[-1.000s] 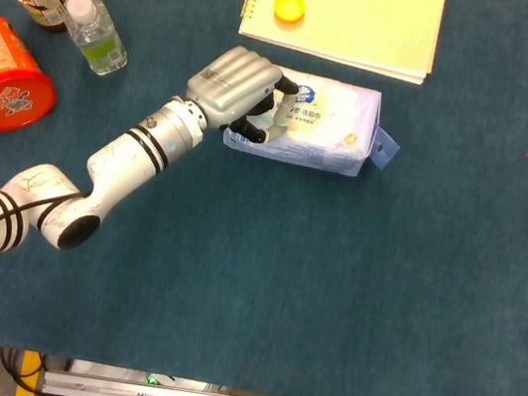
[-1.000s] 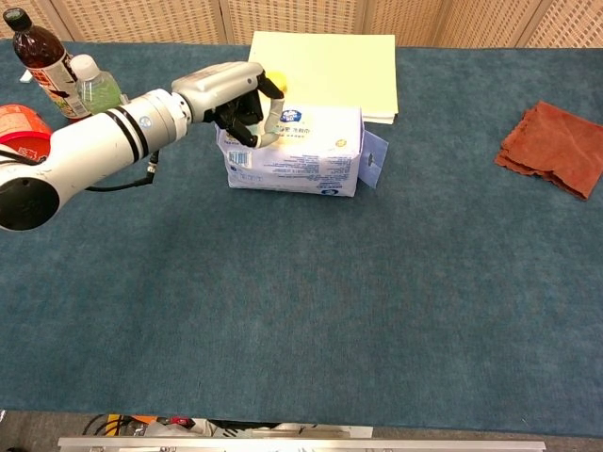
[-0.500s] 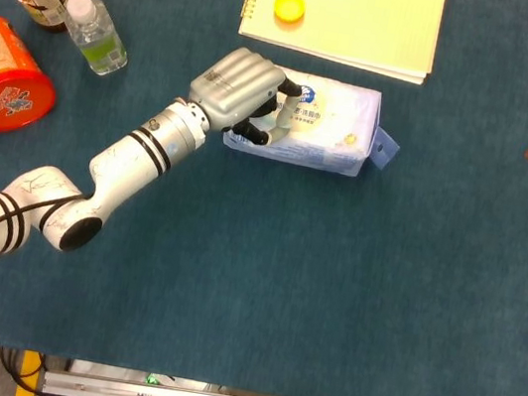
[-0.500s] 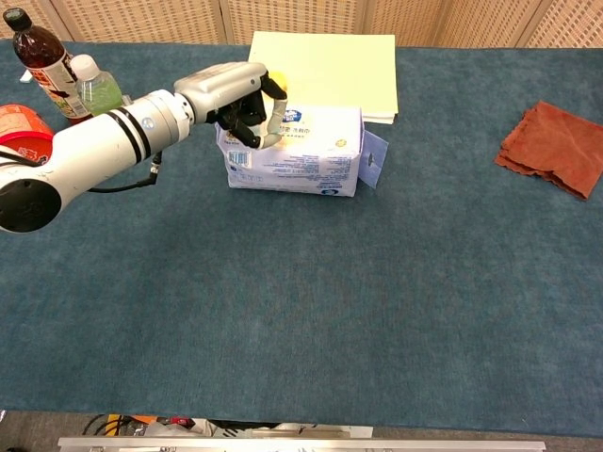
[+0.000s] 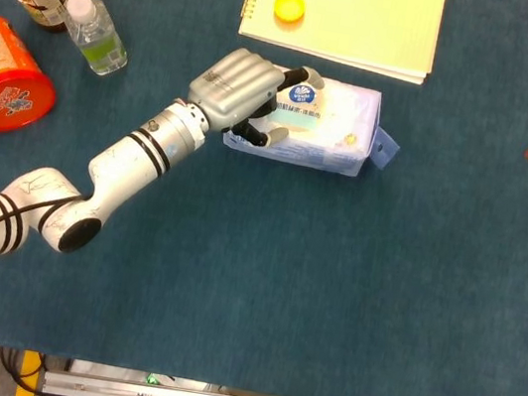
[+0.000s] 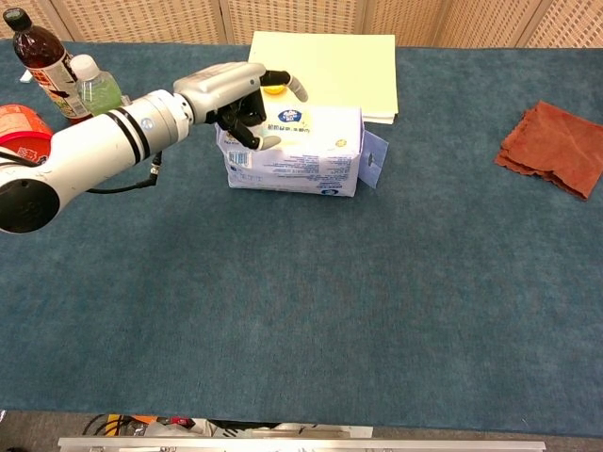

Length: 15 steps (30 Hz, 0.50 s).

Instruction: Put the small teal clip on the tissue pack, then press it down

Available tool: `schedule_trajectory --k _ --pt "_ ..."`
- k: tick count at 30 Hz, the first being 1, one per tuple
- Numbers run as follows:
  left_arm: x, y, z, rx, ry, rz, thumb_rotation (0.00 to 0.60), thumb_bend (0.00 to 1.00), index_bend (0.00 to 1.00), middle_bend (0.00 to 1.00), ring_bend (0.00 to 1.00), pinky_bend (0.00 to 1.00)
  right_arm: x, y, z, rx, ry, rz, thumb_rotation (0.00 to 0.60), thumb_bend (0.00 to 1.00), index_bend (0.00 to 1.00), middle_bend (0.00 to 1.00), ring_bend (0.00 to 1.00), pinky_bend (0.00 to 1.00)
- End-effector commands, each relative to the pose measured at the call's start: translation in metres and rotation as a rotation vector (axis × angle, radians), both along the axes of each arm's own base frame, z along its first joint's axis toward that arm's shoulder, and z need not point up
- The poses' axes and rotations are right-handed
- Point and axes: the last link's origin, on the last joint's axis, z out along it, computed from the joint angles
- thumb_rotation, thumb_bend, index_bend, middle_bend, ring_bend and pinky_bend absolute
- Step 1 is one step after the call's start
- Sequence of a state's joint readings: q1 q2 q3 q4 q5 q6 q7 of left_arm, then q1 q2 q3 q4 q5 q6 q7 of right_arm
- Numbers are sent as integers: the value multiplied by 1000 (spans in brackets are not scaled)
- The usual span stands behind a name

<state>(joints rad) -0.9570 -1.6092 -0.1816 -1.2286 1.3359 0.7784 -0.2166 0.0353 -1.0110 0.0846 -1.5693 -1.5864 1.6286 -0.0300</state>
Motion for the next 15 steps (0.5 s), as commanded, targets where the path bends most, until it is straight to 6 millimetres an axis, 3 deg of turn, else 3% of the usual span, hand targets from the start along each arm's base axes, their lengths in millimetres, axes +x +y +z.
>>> schedule_trajectory --k 1,15 --pt "0 0 2 5 -12 2 600 314 208 980 987 822 0 0 0 0 0 1 600 357 0 230 159 192" --pt "-23 -15 42 129 -45 -1 600 315 210 920 929 822 26 -15 0 73 47 82 600 357 3 248 184 202"
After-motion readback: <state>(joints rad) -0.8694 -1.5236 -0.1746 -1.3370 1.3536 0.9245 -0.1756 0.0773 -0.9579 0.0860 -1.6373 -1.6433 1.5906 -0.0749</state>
